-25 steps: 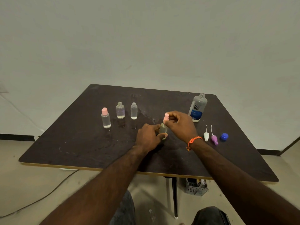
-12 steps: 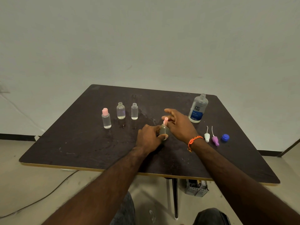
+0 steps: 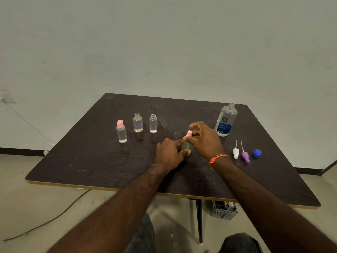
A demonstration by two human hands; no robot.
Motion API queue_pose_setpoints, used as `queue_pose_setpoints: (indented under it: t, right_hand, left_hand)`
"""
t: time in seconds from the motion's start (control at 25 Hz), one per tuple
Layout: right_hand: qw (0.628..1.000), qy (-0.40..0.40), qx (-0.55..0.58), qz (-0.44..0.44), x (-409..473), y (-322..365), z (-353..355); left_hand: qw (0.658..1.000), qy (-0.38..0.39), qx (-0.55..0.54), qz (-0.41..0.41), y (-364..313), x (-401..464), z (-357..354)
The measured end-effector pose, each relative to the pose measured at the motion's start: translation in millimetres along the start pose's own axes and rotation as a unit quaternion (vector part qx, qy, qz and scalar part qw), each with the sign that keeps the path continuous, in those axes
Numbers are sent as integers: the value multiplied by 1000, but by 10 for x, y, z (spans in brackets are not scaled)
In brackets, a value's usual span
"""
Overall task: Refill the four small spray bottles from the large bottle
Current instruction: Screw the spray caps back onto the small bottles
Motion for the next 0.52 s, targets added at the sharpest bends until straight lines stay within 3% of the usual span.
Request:
queue_pose_setpoints:
  t: [0.12, 0.24, 0.32, 0.44, 0.52]
  right_hand:
    - [997, 3, -80, 6, 9, 48, -26]
    - [997, 53, 58, 18, -25, 3, -54]
    - [995, 43, 88, 20, -37, -39, -25]
    - [999, -31, 25, 6, -4, -32, -22]
    - [999, -39, -31, 12, 1, 21, -41]
  left_hand:
    - [1000, -4, 13, 10, 5, 14, -9]
    - [1000, 3, -3, 1, 27, 20, -26]
    - [1000, 0, -8, -10, 41, 11, -39]
    - [1000, -10, -2, -14, 22, 3, -38]
    - [1000, -9, 7, -17, 14, 6, -33]
Point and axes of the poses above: each hand's wrist, its own x-axis towards the middle knuckle, its own z-axis out of the back of the hand, y = z × x, the point moved 2 cm from there along x, towards the middle knuckle, and after that the axes turned 3 degrees about -z, right-handed, at the moved point
